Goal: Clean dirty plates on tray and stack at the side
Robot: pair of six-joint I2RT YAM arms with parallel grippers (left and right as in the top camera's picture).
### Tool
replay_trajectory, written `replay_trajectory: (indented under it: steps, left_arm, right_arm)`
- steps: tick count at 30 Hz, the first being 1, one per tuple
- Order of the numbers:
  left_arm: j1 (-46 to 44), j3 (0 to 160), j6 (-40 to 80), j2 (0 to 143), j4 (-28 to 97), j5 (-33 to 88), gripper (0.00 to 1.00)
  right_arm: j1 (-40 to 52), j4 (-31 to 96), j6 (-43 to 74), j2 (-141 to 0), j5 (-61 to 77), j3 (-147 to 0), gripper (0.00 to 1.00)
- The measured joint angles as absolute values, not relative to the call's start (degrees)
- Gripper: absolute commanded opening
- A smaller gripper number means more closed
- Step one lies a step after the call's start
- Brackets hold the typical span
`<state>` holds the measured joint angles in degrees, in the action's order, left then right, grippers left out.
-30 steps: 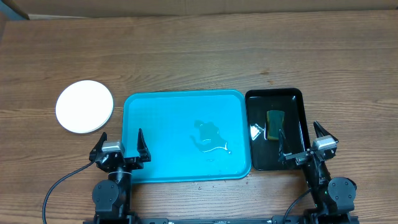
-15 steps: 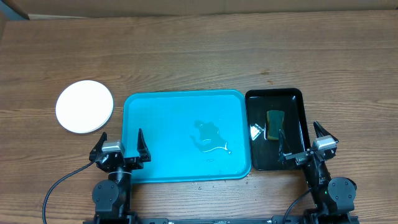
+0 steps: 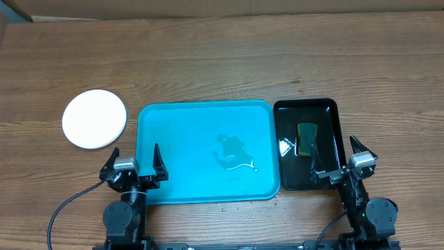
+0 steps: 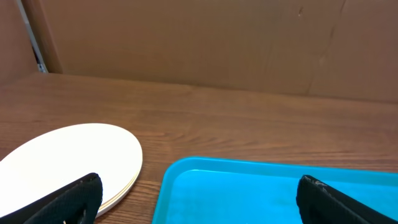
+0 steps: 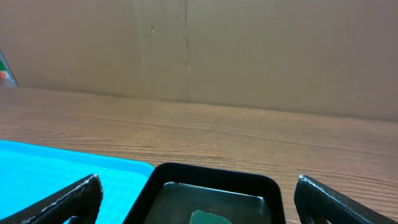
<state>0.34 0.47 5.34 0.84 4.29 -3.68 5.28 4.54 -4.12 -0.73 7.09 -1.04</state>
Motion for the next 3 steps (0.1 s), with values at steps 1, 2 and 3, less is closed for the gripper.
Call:
replay_trajectory:
  steps: [1,2,3]
  left_arm:
    - [0.3,0.5,5.3,0.8,4.3,-3.7,1.00]
    - [0.3,0.5,5.3,0.8,4.3,-3.7,1.00]
    - [0.3,0.5,5.3,0.8,4.3,-3.7,1.00]
  right_arm:
    - [5.3,4.5,-4.1,-0.7,7.1,-1.0,1.00]
    - [5.3,4.5,-4.1,-0.7,7.1,-1.0,1.00]
    - [5.3,4.5,-4.1,-0.7,7.1,-1.0,1.00]
